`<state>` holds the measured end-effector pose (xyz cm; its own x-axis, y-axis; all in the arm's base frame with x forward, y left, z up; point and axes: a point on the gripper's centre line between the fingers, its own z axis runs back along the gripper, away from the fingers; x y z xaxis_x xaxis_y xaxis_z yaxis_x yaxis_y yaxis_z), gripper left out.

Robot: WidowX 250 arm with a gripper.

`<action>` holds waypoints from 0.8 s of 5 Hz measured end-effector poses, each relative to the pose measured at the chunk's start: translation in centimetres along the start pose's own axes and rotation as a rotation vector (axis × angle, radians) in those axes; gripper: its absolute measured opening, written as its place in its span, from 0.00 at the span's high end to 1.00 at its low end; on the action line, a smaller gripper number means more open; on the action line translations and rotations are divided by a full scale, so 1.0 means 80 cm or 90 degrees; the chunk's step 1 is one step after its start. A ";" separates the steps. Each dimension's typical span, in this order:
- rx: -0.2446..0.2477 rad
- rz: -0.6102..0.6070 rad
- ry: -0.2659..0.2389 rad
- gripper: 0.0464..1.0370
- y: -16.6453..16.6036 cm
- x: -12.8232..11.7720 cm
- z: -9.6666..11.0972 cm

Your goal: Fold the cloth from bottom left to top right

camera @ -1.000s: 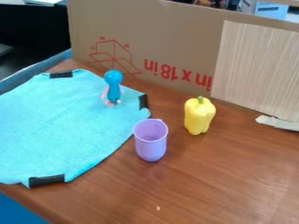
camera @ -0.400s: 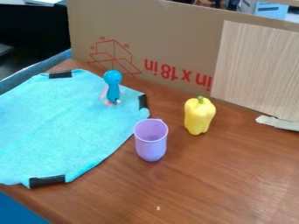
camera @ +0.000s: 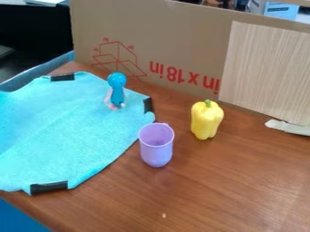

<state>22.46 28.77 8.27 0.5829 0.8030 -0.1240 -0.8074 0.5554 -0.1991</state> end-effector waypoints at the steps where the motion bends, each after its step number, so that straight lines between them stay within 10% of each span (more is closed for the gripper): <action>1: -0.029 0.005 -0.019 0.99 -0.031 -0.008 0.026; 4: -0.016 0.024 -0.017 0.99 -0.126 -0.033 0.030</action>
<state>28.84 21.62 12.95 0.5489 0.8291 -0.1066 -0.8263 0.5189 -0.2192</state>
